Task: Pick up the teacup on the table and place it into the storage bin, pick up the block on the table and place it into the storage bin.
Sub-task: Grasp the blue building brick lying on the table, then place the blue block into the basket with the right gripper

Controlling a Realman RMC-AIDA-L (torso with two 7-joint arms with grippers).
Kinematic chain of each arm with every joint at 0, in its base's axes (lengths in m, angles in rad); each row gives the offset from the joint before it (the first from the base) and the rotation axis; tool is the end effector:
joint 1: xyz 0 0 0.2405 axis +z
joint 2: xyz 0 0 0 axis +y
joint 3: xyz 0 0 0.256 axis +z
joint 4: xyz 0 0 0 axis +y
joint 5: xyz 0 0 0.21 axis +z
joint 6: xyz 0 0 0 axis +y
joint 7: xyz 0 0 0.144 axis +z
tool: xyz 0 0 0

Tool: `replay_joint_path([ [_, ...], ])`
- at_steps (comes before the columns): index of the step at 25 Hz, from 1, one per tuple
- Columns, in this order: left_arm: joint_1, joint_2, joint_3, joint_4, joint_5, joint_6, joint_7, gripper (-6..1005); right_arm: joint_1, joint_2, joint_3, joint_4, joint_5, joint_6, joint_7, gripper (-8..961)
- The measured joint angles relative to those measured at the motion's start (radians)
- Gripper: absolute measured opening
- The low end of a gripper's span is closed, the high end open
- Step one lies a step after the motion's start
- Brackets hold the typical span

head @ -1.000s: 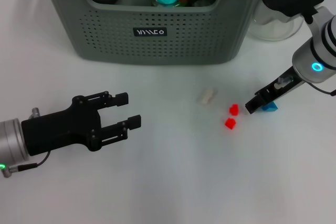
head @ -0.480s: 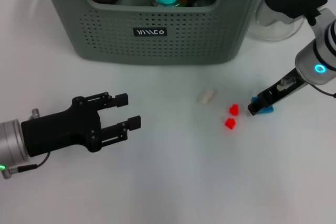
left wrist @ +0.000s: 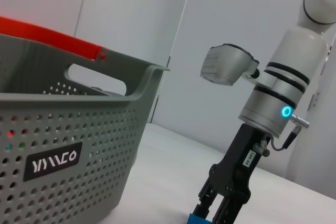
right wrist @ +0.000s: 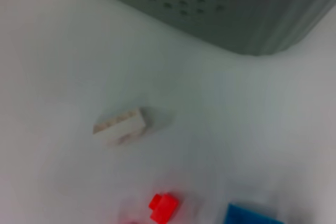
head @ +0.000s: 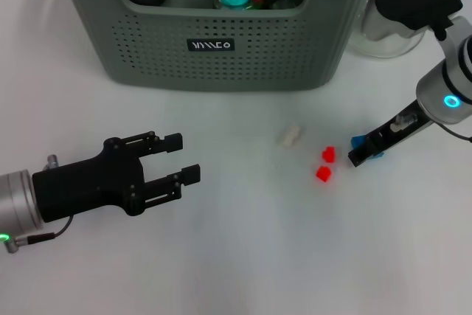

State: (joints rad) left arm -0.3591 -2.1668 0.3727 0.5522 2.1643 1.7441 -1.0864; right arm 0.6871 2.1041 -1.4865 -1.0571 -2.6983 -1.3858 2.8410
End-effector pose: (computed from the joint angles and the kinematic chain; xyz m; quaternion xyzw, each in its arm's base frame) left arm -0.3024 0.2420 -0.0277 -0.9082 -0.2317 -0.3194 0.1394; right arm 0.2092 0.3627 -0.0471 -0.8480 0.4375 -0.2229 0.1996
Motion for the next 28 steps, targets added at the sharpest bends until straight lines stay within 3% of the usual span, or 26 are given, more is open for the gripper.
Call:
replay_joint_path([
  [6,0.002,-0.001,0.0,-0.001,0.0,0.0,-0.002,623,-0.006,0.001,-0.003,0.001,0.001,0.005,0.006,727],
  [16,0.002,-0.002,0.0,-0.011,0.0,0.0,-0.001,622,-0.032,-0.001,0.002,-0.034,0.014,0.01,0.006,511],
  [22,0.003,-0.002,0.0,-0.011,0.0,0.0,0.0,622,-0.091,-0.005,0.032,-0.171,0.02,-0.043,-0.003,426],
  [28,0.003,-0.001,-0.014,-0.011,0.0,0.0,0.0,622,-0.168,-0.007,0.199,-0.49,0.202,-0.241,-0.141,427],
])
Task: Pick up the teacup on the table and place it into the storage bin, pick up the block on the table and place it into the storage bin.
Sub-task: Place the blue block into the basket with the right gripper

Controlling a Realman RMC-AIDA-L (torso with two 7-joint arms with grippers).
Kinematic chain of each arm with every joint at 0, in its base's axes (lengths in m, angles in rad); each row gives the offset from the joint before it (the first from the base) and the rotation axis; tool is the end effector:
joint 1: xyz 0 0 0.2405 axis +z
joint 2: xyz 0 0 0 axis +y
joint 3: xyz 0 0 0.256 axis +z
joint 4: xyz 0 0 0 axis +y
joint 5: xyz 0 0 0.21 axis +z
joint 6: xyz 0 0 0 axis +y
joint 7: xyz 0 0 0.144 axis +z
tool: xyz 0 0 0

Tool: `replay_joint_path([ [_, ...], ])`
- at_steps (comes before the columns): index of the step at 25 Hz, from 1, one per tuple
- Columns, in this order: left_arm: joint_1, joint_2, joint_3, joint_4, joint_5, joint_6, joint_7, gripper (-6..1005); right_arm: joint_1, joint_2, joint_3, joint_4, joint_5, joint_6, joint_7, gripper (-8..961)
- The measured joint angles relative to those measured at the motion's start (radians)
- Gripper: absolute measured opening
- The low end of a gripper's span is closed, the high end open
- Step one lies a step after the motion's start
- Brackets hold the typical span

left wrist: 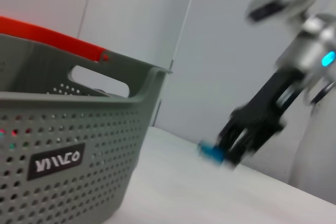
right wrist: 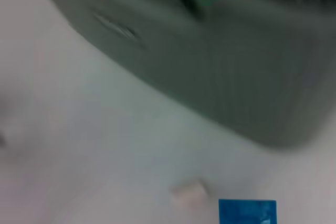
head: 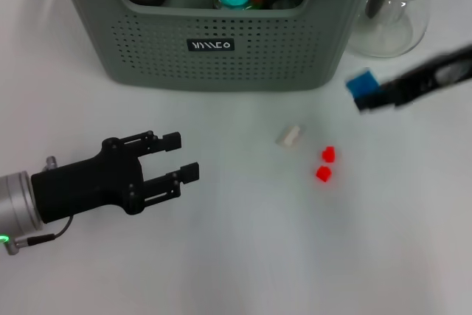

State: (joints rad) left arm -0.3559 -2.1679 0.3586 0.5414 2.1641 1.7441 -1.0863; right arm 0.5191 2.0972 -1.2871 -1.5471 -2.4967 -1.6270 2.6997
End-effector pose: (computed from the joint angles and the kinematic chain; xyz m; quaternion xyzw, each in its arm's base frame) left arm -0.3032 0.2405 -0.0285 -0.9039 -0.2383 -0.3253 0.1424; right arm 0.1633 0.3413 0.0282 -0.8956 0.3951 -0.0785 0.1887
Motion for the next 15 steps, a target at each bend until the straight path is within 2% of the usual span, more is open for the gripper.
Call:
replay_joint_path([
  [4,0.001,0.001,-0.022,0.0,0.0,0.0,0.0,621,-0.016,0.0,0.13,-0.165,0.193,-0.066,-0.083,428],
  [7,0.002,0.002,-0.027,0.0,0.0,0.001,0.0,621,0.02,-0.003,0.177,-0.192,0.271,-0.048,-0.111,428],
  [9,0.002,0.002,-0.027,0.0,0.0,0.003,-0.002,621,0.087,-0.002,0.171,-0.161,0.259,0.03,-0.116,429],
  [10,0.002,0.002,-0.028,0.0,0.0,0.003,-0.003,621,0.087,-0.002,0.171,-0.161,0.259,0.03,-0.116,429],
  [11,0.002,0.002,-0.027,0.0,0.0,0.003,-0.003,621,0.119,-0.001,0.154,-0.132,0.235,0.078,-0.113,429],
  [14,0.001,0.002,-0.027,-0.001,0.0,0.004,-0.004,621,0.215,0.002,0.09,-0.022,0.165,0.21,-0.103,430],
  [15,0.001,0.002,-0.028,-0.001,0.0,0.006,-0.005,621,0.272,0.003,0.056,0.056,0.131,0.29,-0.095,430],
])
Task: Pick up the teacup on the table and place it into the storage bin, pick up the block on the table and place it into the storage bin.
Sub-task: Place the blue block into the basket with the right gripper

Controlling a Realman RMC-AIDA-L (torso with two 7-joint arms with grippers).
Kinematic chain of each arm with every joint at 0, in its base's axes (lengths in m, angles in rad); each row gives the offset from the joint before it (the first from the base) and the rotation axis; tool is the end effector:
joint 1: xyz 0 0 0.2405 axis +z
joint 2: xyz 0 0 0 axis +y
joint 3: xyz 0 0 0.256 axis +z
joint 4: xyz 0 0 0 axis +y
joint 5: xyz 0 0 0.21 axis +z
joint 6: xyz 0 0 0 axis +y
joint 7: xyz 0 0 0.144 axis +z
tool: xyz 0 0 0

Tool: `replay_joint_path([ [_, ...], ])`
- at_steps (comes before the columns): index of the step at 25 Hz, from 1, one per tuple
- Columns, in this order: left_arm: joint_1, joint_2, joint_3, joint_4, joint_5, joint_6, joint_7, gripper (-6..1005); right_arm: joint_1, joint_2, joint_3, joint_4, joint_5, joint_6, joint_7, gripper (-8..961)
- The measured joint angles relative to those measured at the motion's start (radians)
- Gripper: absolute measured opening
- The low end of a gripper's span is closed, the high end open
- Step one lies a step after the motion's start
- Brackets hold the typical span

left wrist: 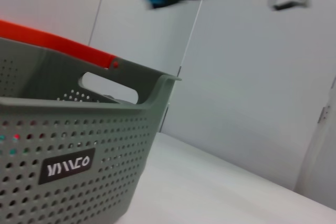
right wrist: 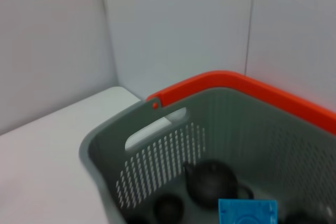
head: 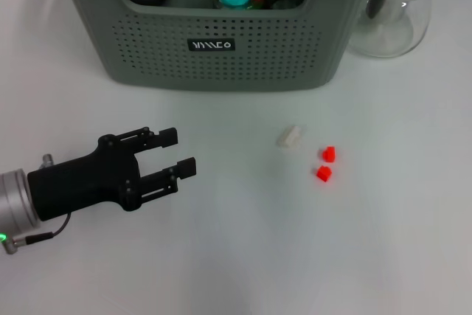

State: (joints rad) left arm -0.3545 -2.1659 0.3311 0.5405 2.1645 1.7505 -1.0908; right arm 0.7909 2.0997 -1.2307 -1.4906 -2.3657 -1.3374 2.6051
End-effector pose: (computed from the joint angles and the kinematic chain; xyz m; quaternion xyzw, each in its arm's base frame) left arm -0.3049 0.2406 -0.0250 -0.8986 -0.2439 -0.3319 0.1510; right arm 0.0423 0.4037 0.0389 -0.9360 0.2351 0.0908 0.2456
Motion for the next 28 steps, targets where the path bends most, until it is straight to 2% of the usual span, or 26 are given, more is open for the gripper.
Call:
replay_joint_path([
  [4,0.0,-0.001,0.004,0.0,0.0,0.025,-0.004,621,0.174,0.0,-0.06,0.29,-0.092,0.207,0.027,431],
  [10,0.005,-0.002,0.001,0.003,0.001,0.129,-0.004,620,0.444,0.0,-0.069,0.793,-0.176,0.496,0.033,432],
  [12,0.007,-0.002,0.0,0.006,0.002,0.15,-0.004,620,0.489,0.0,-0.07,0.882,-0.19,0.545,0.033,432],
  [15,0.007,-0.002,0.0,0.007,0.002,0.159,-0.002,620,0.513,0.003,-0.072,0.954,-0.201,0.579,0.032,433],
  [20,0.005,-0.001,0.0,0.007,-0.001,0.158,-0.002,620,0.503,0.0,-0.073,0.967,-0.2,0.575,0.051,433],
  [23,0.004,0.0,-0.001,0.007,-0.004,0.158,0.0,620,0.492,0.001,-0.075,0.961,-0.202,0.574,0.047,434],
  [26,0.006,0.0,-0.006,0.007,-0.006,0.159,0.001,620,0.482,0.0,-0.071,0.936,-0.201,0.567,0.05,490],
  [28,0.007,0.0,-0.015,0.007,-0.006,0.161,0.001,619,0.455,-0.002,-0.066,0.866,-0.201,0.535,0.054,527],
])
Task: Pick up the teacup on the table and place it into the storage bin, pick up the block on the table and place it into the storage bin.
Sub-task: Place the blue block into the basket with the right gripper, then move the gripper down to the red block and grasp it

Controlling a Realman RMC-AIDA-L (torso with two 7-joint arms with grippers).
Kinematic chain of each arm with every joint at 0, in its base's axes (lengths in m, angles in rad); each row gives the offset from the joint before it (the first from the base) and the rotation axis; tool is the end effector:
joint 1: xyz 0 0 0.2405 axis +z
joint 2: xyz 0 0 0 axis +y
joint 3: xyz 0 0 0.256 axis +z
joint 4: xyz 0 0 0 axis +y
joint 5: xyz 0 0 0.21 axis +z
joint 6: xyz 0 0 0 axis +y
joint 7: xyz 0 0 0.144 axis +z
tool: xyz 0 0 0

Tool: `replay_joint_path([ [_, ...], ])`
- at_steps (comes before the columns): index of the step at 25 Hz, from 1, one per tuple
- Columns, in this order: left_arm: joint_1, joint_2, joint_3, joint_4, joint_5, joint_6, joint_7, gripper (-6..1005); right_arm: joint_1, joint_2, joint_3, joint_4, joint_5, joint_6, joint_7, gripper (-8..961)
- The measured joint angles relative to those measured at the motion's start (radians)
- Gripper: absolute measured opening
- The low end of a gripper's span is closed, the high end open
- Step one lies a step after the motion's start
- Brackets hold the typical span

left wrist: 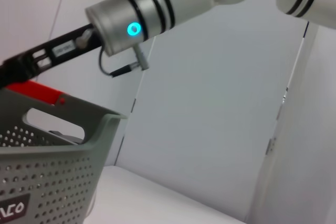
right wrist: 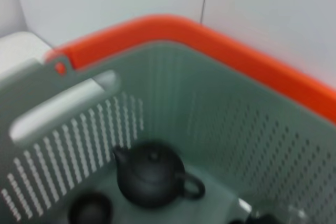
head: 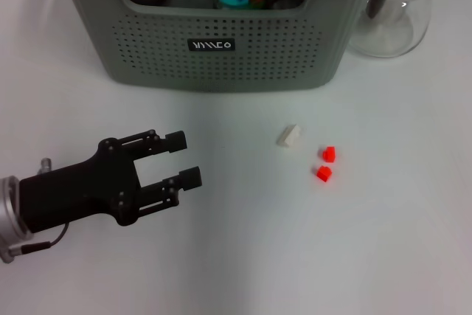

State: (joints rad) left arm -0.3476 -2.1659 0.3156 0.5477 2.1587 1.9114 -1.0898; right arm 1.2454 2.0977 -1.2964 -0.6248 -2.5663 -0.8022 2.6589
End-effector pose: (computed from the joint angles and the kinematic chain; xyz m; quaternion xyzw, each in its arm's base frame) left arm -0.2903 0.2260 -0.0157 -0.8915 -0.2158 -0.3836 0.1075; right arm 0.0347 0.4848 -0.0611 -0.9152 0.2556 -0.0026 0.3117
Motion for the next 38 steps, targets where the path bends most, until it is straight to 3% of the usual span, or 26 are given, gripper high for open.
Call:
replay_joint_path([
  [5,0.004,0.0,-0.022,0.002,0.0,0.007,0.0,619,-0.157,0.0,0.028,-0.358,0.042,-0.208,0.002,620],
  [11,0.007,0.002,-0.031,0.014,0.0,0.01,0.0,619,-0.468,-0.01,0.076,-1.012,0.181,-0.667,-0.056,745],
  [15,0.009,0.004,-0.063,0.02,0.006,0.011,0.0,619,-0.597,-0.023,0.103,-1.192,0.214,-0.913,-0.125,739],
  [19,0.01,0.006,-0.074,0.026,0.006,0.015,-0.003,618,-0.646,-0.015,0.102,-1.169,0.159,-1.082,-0.153,733],
  [22,0.009,0.007,-0.075,0.026,0.007,0.016,-0.003,618,-0.658,0.0,0.064,-1.113,0.062,-1.112,-0.18,729],
  [30,0.006,0.008,-0.075,0.022,0.007,0.007,-0.004,618,-0.607,0.001,0.013,-0.781,-0.013,-0.939,-0.18,627],
  [38,0.002,0.009,-0.075,0.02,0.006,0.005,-0.002,617,-0.601,0.002,-0.099,-0.595,0.029,-0.742,-0.438,579],
])
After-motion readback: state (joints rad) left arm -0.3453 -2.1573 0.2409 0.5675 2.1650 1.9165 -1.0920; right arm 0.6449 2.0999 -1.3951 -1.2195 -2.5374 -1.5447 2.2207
